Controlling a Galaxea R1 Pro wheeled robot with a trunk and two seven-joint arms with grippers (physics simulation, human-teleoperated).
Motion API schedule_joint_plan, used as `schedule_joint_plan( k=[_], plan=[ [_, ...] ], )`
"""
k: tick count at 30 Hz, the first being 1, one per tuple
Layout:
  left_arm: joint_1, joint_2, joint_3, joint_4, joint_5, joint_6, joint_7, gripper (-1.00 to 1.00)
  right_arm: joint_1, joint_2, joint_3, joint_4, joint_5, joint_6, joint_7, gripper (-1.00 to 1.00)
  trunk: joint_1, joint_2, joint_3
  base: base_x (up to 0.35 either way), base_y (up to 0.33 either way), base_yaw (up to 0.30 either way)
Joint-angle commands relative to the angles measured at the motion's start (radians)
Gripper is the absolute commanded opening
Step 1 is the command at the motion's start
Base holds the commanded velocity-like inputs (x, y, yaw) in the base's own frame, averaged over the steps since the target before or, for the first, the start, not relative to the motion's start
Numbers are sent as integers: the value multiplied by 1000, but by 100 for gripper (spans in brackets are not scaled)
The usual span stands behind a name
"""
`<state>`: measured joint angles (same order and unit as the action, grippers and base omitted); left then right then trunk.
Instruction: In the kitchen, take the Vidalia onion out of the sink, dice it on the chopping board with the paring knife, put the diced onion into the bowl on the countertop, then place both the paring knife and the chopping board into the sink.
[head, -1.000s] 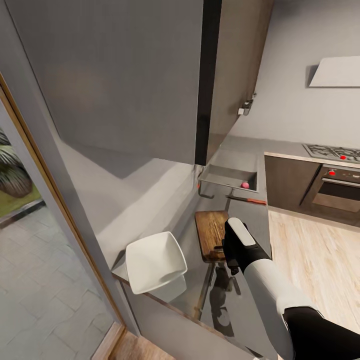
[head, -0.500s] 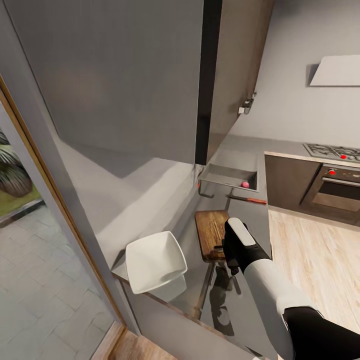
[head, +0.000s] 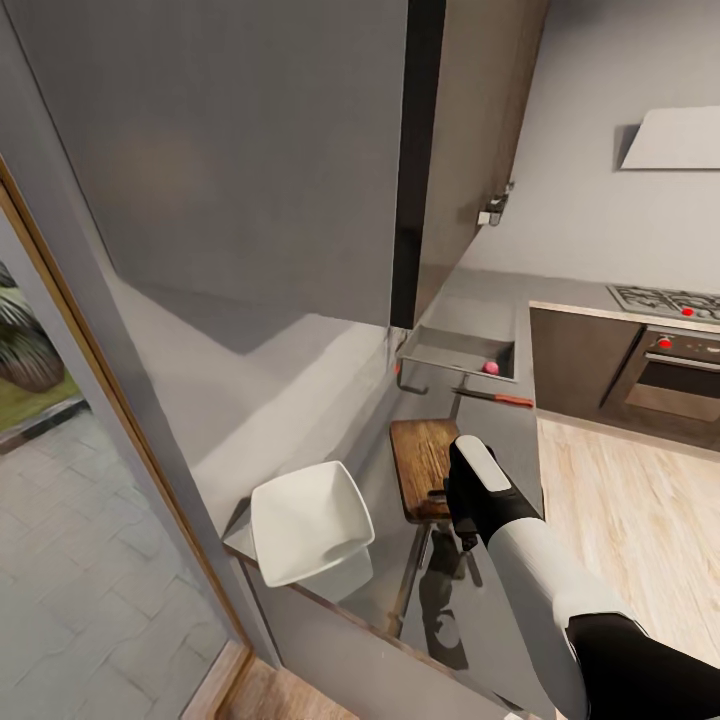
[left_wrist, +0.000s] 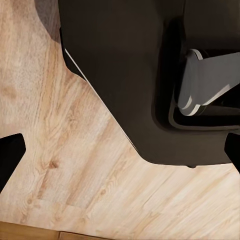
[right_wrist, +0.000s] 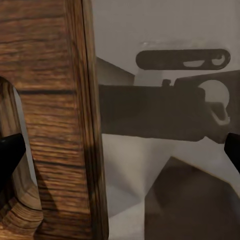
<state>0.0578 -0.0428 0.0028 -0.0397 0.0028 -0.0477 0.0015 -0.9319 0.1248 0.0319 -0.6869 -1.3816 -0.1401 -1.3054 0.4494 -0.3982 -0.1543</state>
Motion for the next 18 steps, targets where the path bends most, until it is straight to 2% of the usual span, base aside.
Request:
schedule_joint_plan(
  k=[1, 4, 5, 18],
  plan=[
    [0, 0, 0, -1, 0, -1, 0, 100, -1, -1, 3, 0, -5, -10, -2, 100, 1, -2, -2, 0, 0, 0],
    [0, 0, 0, -2, 0, -1, 0, 100, -1, -1, 3, 0, -5, -10, -2, 100, 1, -2, -2, 0, 0, 0],
    [0, 0, 0, -2, 0, -1, 0, 100, -1, -1, 3, 0, -5, -10, -2, -100, 1, -2, -2, 0, 0, 0],
    [0, 0, 0, -2, 0, -1, 0, 100, -1, -1, 3, 0, -5, -9, -2, -100, 1, -2, -1, 0, 0, 0]
  ],
)
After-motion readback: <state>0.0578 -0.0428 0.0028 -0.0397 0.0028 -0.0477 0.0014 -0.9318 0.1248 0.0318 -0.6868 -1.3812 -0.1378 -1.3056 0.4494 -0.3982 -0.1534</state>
